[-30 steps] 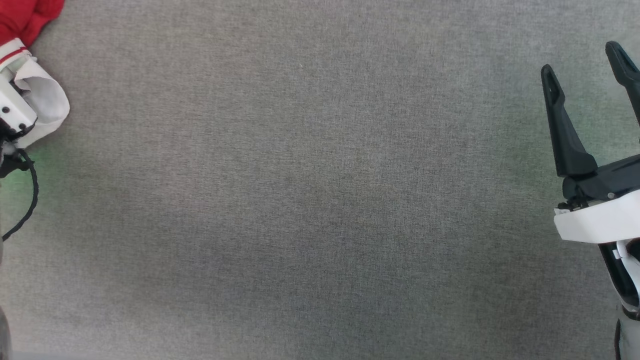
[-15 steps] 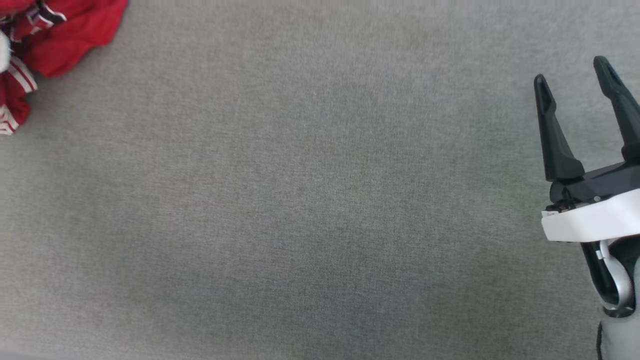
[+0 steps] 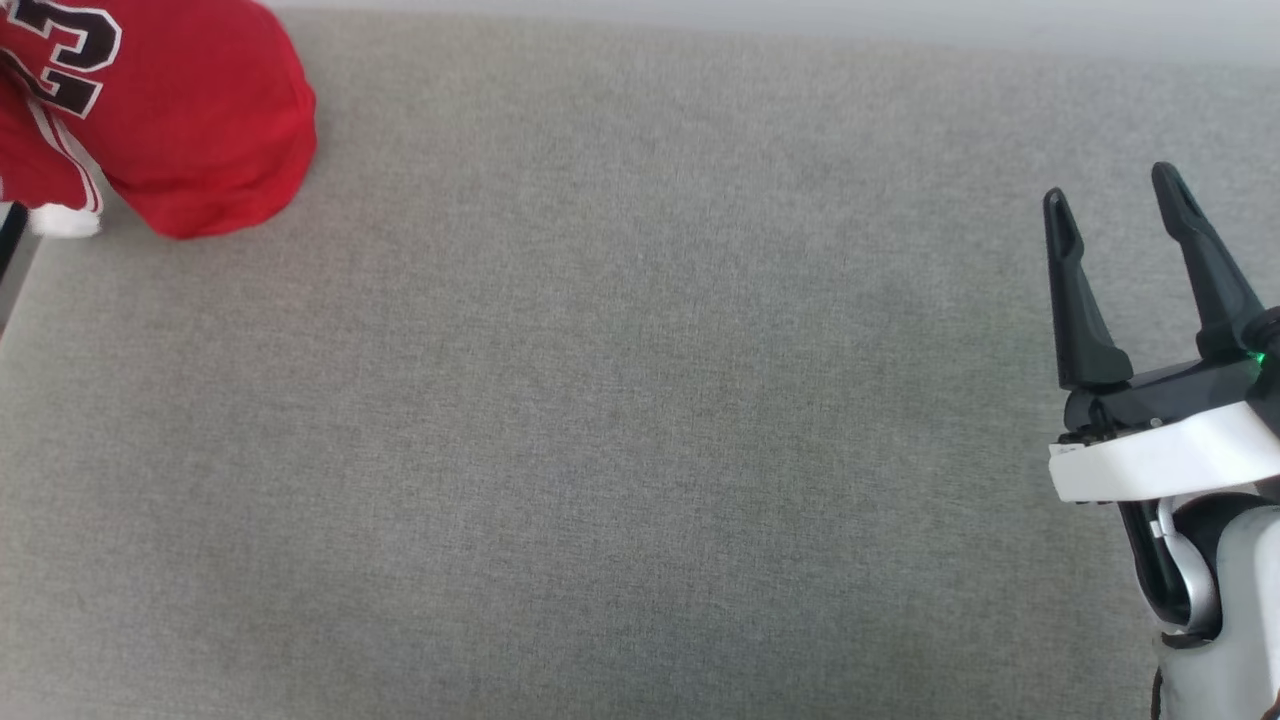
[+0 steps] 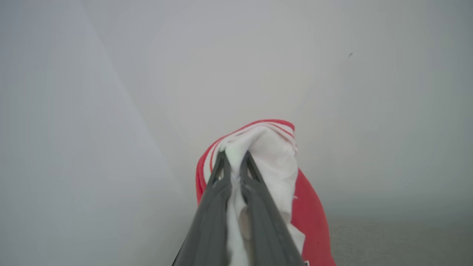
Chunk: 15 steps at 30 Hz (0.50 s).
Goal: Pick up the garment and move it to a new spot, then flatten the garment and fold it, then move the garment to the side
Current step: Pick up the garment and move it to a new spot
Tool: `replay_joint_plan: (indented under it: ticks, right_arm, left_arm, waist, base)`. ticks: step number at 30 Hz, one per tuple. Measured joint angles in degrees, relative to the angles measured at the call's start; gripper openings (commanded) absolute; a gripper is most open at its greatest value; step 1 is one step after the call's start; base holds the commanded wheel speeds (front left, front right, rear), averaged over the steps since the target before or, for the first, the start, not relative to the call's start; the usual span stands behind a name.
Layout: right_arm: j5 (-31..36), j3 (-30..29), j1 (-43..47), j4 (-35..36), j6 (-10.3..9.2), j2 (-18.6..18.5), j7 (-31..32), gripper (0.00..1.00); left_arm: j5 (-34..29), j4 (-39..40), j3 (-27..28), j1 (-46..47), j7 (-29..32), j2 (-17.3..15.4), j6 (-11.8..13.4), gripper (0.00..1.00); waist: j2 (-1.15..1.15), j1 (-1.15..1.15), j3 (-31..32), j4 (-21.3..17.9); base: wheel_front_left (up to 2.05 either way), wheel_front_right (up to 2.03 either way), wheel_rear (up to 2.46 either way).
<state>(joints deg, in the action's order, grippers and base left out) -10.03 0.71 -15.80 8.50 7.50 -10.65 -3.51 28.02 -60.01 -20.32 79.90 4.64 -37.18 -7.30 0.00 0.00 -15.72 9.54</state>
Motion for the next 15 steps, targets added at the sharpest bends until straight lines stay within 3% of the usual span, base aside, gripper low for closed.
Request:
replay_joint_plan:
  ticks: [15]
  right_arm:
    - [-0.5,-2.7,2.0,-1.8,0.00,1.4,-3.2,1.00]
  left_arm:
    - [6.6,15.9,-10.6,2.0,8.1,-2.3,0.0,0.00]
  waist:
    - [0.00,0.00,5.2,-2.6]
  base:
    - [0.00,0.00,0.00]
